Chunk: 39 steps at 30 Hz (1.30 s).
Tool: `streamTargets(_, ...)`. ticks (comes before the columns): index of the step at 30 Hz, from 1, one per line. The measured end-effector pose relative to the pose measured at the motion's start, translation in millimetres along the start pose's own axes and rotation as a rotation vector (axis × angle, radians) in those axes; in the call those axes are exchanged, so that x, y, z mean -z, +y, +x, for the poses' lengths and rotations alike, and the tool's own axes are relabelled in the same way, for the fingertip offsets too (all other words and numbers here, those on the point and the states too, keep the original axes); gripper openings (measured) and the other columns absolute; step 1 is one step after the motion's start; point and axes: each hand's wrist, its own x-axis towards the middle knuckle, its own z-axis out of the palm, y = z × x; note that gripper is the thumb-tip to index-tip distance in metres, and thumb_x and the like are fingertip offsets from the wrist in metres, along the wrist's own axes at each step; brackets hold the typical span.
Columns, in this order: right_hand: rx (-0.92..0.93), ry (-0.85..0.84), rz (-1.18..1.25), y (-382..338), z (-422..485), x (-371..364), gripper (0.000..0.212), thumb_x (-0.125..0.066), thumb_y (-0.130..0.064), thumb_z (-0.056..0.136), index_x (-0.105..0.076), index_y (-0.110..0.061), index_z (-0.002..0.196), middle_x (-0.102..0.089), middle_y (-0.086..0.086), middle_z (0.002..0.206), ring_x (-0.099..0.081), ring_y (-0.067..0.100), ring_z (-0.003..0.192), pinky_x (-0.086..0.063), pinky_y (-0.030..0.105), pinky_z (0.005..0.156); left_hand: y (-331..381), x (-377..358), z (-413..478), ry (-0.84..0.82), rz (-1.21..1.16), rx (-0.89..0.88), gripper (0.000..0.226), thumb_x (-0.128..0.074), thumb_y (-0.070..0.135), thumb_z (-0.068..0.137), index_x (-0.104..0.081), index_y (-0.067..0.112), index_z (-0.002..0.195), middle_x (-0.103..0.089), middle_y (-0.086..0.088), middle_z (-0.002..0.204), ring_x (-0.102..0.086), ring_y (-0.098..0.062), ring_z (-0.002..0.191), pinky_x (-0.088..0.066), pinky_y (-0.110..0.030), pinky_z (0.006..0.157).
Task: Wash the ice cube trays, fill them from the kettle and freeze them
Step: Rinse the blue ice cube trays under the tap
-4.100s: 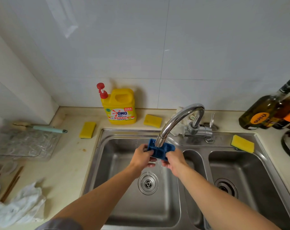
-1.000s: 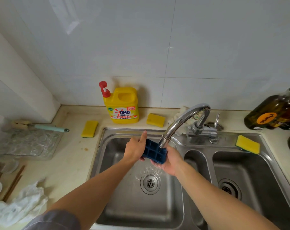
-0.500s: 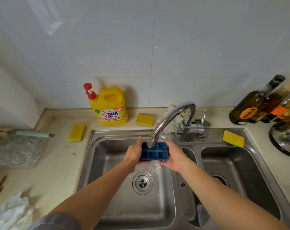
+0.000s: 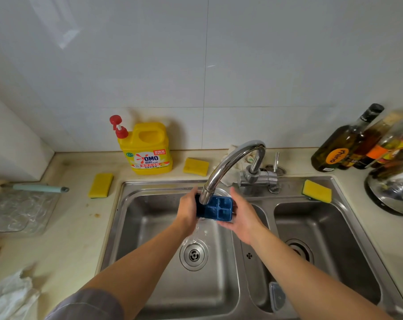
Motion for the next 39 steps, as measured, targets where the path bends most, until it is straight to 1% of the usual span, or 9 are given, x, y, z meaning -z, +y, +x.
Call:
streamTargets(4, -0.129, -0.071, 0.005, 6.0, 0.4, -6.2, 0.055, -0.053, -0.062, 0.098, -0.06, -0.014, 0.125, -0.067, 0.019, 0.12, -0.065, 0.034, 0.105, -0.057, 0.045, 0.084, 3.8, 8.6, -3.5, 0.041, 0.199, -0.166, 0.05, -0.044, 0.049, 0.1, -0.076, 0.014, 0.083, -0.076, -0.007, 0.079, -0.072, -0.015, 0.072, -0.055, -0.025, 0.06)
streamTargets(7, -0.173, -0.047, -0.105, 8.6, 1.8, -15.8, 0.059, -0.045, -0.063, 0.101, -0.062, -0.011, 0.124, -0.068, 0.018, 0.1, -0.06, 0.027, 0.077, -0.051, 0.035, 0.064, -2.4, 23.7, -4.4, 0.078, 0.276, -0.095, 0.061, -0.038, 0.06, 0.102, -0.075, 0.014, 0.091, -0.076, 0.001, 0.073, -0.071, -0.006, 0.066, -0.052, -0.02, 0.053)
streamTargets(11, -0.156, 0.008, -0.347, 10.1, 4.6, -19.8, 0.062, -0.046, -0.065, 0.1, -0.064, -0.009, 0.121, -0.067, 0.013, 0.085, -0.056, 0.021, 0.056, -0.044, 0.026, 0.051, -15.4, 33.0, -6.8, -0.011, 0.257, 0.073, 0.064, -0.028, 0.061, 0.105, -0.072, 0.015, 0.107, -0.079, -0.009, 0.091, -0.077, -0.024, 0.085, -0.061, -0.033, 0.064)
streamTargets(14, -0.081, 0.089, -0.452, 7.6, 5.7, -6.1, 0.065, -0.051, -0.068, 0.096, -0.064, -0.007, 0.114, -0.066, 0.016, 0.084, -0.056, 0.021, 0.051, -0.044, 0.026, 0.048, -23.7, 24.1, -9.7, -0.111, 0.177, 0.098, 0.04, -0.045, 0.044, 0.105, -0.066, 0.012, 0.117, -0.074, -0.017, 0.108, -0.074, -0.028, 0.094, -0.06, -0.035, 0.068)
streamTargets(19, -0.007, -0.014, -0.442, -1.5, 3.6, 13.0, 0.025, -0.062, -0.02, 0.101, -0.061, -0.005, 0.121, -0.067, 0.021, 0.099, -0.061, 0.024, 0.056, -0.05, 0.033, 0.05, -31.2, 17.4, -10.7, -0.206, -0.069, 0.129, 0.042, -0.041, -0.009, 0.087, -0.057, 0.0, 0.125, -0.065, -0.027, 0.121, -0.066, -0.035, 0.103, -0.06, -0.039, 0.075)
streamTargets(23, 0.037, 0.004, -0.615, 6.5, 1.9, 11.7, 0.031, -0.047, 0.006, 0.092, -0.06, -0.008, 0.116, -0.065, 0.02, 0.097, -0.059, 0.021, 0.058, -0.05, 0.033, 0.052, -26.7, 14.4, -10.9, -0.091, 0.287, -0.023, 0.037, -0.043, -0.015, 0.086, -0.053, 0.002, 0.117, -0.068, -0.018, 0.11, -0.072, -0.027, 0.093, -0.062, -0.032, 0.067)
streamTargets(30, 0.173, 0.14, -0.687, 29.7, 6.3, -8.4, 0.032, -0.042, 0.004, 0.091, -0.064, -0.016, 0.103, -0.065, 0.011, 0.078, -0.051, 0.016, 0.049, -0.041, 0.029, 0.044, -26.2, 18.9, -13.1, 0.026, 0.428, -0.153, 0.038, -0.051, -0.01, 0.087, -0.052, 0.012, 0.118, -0.064, -0.01, 0.111, -0.07, -0.023, 0.093, -0.062, -0.031, 0.063)
streamTargets(35, 0.127, 0.06, -0.607, 28.3, 12.4, -18.2, 0.034, -0.06, -0.007, 0.09, -0.055, -0.02, 0.12, -0.068, 0.008, 0.108, -0.068, 0.022, 0.088, -0.061, 0.035, 0.069, -23.7, 29.2, -15.4, 0.059, 0.258, -0.096, 0.036, -0.047, -0.012, 0.086, -0.056, 0.014, 0.108, -0.068, -0.013, 0.107, -0.071, -0.023, 0.09, -0.057, -0.025, 0.061)
streamTargets(39, 0.209, 0.176, -0.888, 28.3, 20.1, -21.6, 0.048, -0.072, -0.021, 0.078, -0.053, -0.023, 0.122, -0.069, 0.001, 0.111, -0.065, 0.02, 0.099, -0.062, 0.042, 0.08, -21.5, 26.4, -18.8, 0.001, 0.299, -0.169, 0.028, -0.056, -0.006, 0.088, -0.054, 0.013, 0.109, -0.068, -0.012, 0.108, -0.074, -0.024, 0.09, -0.06, -0.029, 0.067)
